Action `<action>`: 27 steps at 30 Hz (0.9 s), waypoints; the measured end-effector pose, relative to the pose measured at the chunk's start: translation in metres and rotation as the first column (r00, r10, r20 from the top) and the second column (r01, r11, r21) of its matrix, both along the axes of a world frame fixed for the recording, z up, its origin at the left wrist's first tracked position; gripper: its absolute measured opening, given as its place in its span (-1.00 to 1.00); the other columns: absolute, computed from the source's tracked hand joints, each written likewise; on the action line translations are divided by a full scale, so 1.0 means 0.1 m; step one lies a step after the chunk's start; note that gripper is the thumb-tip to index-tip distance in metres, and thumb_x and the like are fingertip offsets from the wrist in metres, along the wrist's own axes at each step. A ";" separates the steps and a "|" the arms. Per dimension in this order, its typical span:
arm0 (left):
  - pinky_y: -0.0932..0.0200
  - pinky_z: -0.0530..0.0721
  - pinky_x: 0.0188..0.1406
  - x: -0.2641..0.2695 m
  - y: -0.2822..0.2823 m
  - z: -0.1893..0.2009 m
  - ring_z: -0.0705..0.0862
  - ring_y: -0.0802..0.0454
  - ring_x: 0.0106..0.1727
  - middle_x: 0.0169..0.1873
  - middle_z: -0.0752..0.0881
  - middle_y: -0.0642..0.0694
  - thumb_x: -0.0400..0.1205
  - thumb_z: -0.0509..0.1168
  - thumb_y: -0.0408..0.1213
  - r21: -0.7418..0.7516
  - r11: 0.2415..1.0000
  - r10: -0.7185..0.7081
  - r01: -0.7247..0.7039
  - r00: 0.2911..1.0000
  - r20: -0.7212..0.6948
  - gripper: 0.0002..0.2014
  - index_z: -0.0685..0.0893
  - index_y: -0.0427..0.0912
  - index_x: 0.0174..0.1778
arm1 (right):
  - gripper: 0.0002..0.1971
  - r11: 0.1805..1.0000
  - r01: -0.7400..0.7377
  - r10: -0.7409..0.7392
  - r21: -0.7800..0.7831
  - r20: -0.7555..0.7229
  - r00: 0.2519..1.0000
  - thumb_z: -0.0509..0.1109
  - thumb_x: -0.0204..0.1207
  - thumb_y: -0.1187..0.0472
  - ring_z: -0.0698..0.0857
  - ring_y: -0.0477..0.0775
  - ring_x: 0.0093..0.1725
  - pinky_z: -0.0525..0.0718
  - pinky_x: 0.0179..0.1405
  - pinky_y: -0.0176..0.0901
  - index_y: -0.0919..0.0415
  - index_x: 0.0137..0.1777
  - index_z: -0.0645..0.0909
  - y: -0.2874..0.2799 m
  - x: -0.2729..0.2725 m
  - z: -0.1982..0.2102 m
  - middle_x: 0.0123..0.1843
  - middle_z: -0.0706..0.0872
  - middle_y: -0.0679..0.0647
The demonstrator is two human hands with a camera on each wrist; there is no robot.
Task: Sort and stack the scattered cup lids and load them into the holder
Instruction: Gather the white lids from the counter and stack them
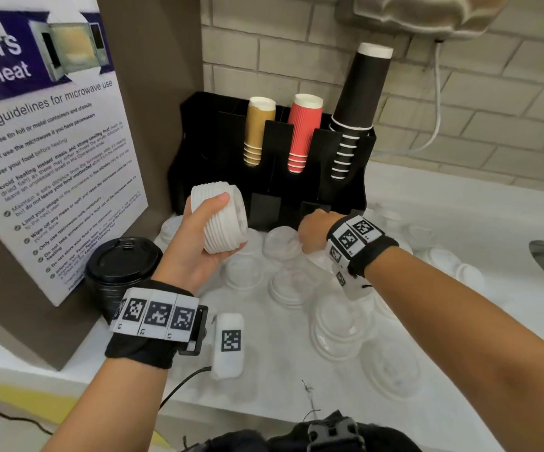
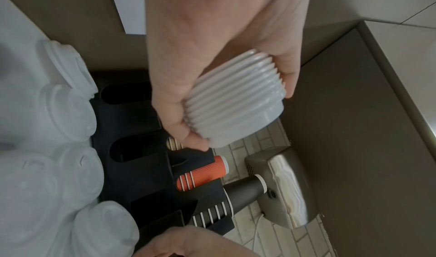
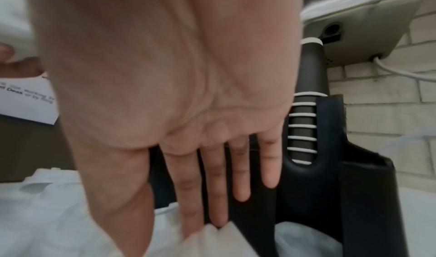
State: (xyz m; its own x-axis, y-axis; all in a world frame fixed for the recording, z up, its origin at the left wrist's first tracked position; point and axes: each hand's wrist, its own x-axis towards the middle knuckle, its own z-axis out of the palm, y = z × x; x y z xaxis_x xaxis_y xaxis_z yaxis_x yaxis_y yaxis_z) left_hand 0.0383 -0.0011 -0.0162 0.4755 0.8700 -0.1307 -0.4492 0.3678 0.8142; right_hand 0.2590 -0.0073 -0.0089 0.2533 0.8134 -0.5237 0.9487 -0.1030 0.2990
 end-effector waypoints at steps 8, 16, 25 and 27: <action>-0.02 0.78 -0.08 0.05 0.02 -0.01 0.62 -0.06 0.26 0.37 0.58 -0.12 0.40 0.41 -0.08 0.013 1.000 -0.015 0.015 1.000 -0.016 -0.29 0.44 -0.01 0.53 | -0.39 0.998 0.038 -0.021 0.050 -0.303 0.953 0.37 0.59 0.11 0.44 0.13 0.51 0.44 0.41 -0.05 0.10 0.62 0.29 0.04 -0.06 -0.03 0.56 0.43 0.10; -0.03 0.77 -0.06 0.05 0.05 -0.02 0.61 -0.09 0.31 0.43 0.56 -0.15 0.40 0.46 -0.09 0.008 0.999 -0.036 0.037 0.999 -0.016 -0.27 0.44 -0.01 0.54 | -0.29 0.999 0.031 -0.027 0.023 -0.152 0.988 0.49 0.47 -0.09 0.61 0.16 0.34 0.57 0.20 -0.07 0.24 0.53 0.41 0.22 -0.28 -0.25 0.39 0.60 0.14; -0.03 0.75 -0.06 -0.04 0.10 -0.02 0.61 -0.07 0.26 0.43 0.54 -0.15 0.42 0.40 -0.09 0.018 1.000 -0.011 0.011 1.000 0.001 -0.28 0.41 0.01 0.56 | -0.26 0.988 -0.041 0.074 0.150 -0.224 0.972 0.51 0.43 -0.05 0.60 0.26 0.26 0.68 0.11 0.05 -0.07 0.58 0.29 0.23 -0.37 -0.20 0.38 0.46 0.18; 0.00 0.77 -0.11 -0.06 0.12 -0.02 0.61 -0.06 0.25 0.40 0.56 -0.14 0.45 0.45 -0.09 0.034 0.999 -0.005 0.005 1.000 -0.003 -0.28 0.41 0.00 0.56 | -0.26 0.979 -0.087 0.101 0.184 -0.069 0.992 0.48 0.42 -0.16 0.53 0.28 0.34 0.64 0.21 0.11 -0.05 0.56 0.31 0.25 -0.39 -0.18 0.40 0.45 0.19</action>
State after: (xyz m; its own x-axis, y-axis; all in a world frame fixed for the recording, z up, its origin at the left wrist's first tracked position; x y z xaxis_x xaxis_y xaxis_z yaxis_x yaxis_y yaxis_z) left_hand 0.0320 0.0113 -0.0182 0.4795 0.8716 -0.1021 -0.4454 0.3420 0.8274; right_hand 0.2197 0.0178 -0.0265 0.1352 0.9144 -0.3816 0.9763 -0.0573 0.2085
